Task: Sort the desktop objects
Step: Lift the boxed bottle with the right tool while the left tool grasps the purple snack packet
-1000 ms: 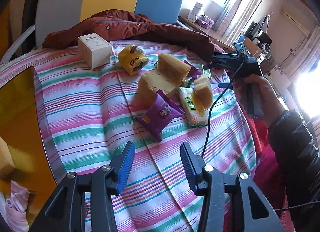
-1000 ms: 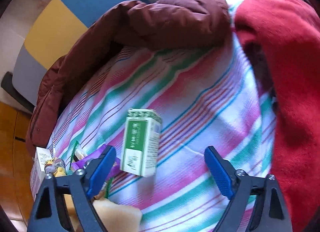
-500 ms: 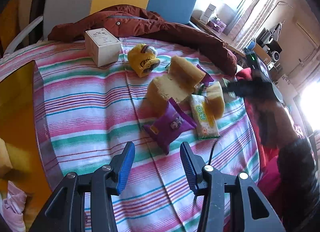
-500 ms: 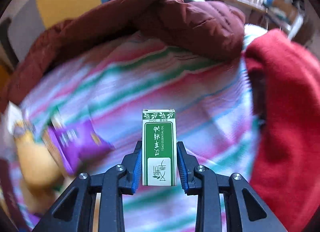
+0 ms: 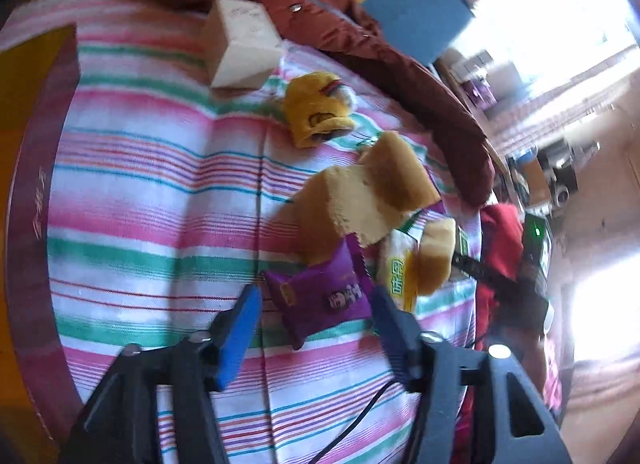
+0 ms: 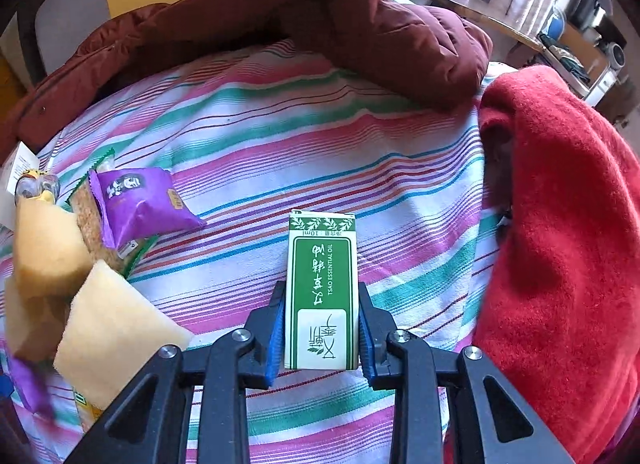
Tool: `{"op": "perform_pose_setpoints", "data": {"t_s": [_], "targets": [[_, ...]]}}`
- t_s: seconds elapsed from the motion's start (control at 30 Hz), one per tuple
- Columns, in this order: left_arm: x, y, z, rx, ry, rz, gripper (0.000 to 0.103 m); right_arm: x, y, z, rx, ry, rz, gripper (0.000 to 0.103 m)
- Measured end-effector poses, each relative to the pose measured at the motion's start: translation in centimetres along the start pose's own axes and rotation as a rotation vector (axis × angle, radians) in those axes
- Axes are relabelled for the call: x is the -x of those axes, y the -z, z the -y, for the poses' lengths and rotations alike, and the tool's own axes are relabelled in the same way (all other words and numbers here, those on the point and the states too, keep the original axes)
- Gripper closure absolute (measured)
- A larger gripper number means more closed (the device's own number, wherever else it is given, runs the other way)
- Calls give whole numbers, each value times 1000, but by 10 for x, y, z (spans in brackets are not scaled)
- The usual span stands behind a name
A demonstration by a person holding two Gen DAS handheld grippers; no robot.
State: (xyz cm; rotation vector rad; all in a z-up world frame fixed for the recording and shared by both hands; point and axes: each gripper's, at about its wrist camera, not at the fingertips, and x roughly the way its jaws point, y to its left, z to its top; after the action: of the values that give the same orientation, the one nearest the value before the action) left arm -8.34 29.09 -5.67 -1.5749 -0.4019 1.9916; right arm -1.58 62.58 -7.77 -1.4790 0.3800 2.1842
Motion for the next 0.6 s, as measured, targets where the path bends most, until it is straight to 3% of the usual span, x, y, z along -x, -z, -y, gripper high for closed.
{"op": "perform_pose_setpoints", "data": {"t_s": [0.3, 0.6], "targets": [[-27, 1, 3, 82, -52, -4, 35, 1, 1, 6, 38, -4, 4, 71], [-33, 13, 24, -65, -169, 79, 37, 5, 2, 17, 37, -15, 2, 71]]}}
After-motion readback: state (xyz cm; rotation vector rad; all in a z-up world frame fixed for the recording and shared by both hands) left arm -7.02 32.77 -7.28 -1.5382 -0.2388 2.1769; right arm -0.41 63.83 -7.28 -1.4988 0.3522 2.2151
